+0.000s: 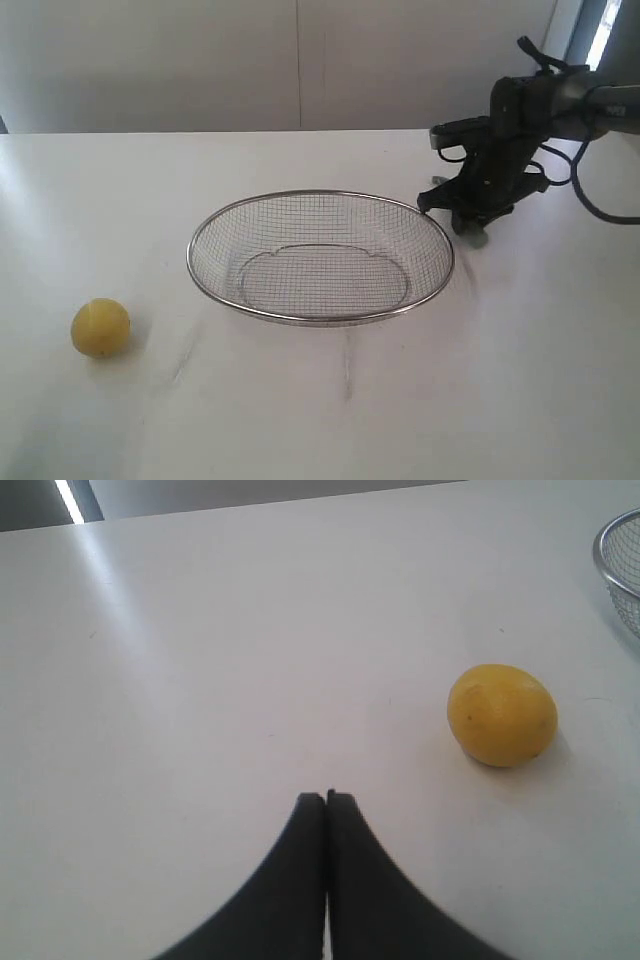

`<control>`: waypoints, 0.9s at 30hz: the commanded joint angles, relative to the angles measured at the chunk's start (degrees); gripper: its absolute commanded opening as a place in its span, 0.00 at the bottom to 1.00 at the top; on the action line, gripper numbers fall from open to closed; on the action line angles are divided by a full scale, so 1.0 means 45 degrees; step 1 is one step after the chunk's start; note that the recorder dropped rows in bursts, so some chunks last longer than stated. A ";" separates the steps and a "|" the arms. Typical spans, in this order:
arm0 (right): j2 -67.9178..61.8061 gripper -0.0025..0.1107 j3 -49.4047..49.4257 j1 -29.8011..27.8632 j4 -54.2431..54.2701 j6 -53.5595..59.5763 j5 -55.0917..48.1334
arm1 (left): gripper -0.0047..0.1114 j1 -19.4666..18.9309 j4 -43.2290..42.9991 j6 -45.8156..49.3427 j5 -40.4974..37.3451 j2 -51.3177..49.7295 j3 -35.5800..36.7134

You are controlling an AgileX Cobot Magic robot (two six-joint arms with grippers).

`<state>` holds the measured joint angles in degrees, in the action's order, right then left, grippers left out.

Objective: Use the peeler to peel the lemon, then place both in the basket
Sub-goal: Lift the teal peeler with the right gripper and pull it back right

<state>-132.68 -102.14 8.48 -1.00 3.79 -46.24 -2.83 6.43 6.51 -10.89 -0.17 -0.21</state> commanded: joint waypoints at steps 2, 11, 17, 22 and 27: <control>0.0742 0.07 0.0037 -0.0150 -0.0453 -0.0271 -0.0645 | 0.04 0.0032 0.0081 -0.0026 0.0011 0.0038 0.0046; 0.2118 0.07 0.0037 -0.0150 -0.0453 -0.0245 -0.2020 | 0.04 0.0032 0.0081 -0.0026 0.0011 0.0038 0.0046; 0.2926 0.07 0.0059 -0.0150 -0.0426 -0.0219 -0.3258 | 0.04 0.0032 0.0081 -0.0026 0.0011 0.0038 0.0046; 0.3637 0.07 0.0059 -0.0115 -0.0002 0.0289 -0.4219 | 0.04 0.0032 0.0081 -0.0026 0.0011 0.0038 0.0046; 0.4439 0.07 0.0059 -0.0115 0.1379 0.1097 -0.4888 | 0.04 0.0032 0.0081 -0.0026 0.0011 0.0038 0.0046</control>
<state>-115.17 -102.03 8.09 1.59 6.22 -66.54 -2.83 6.43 6.51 -10.89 -0.17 -0.21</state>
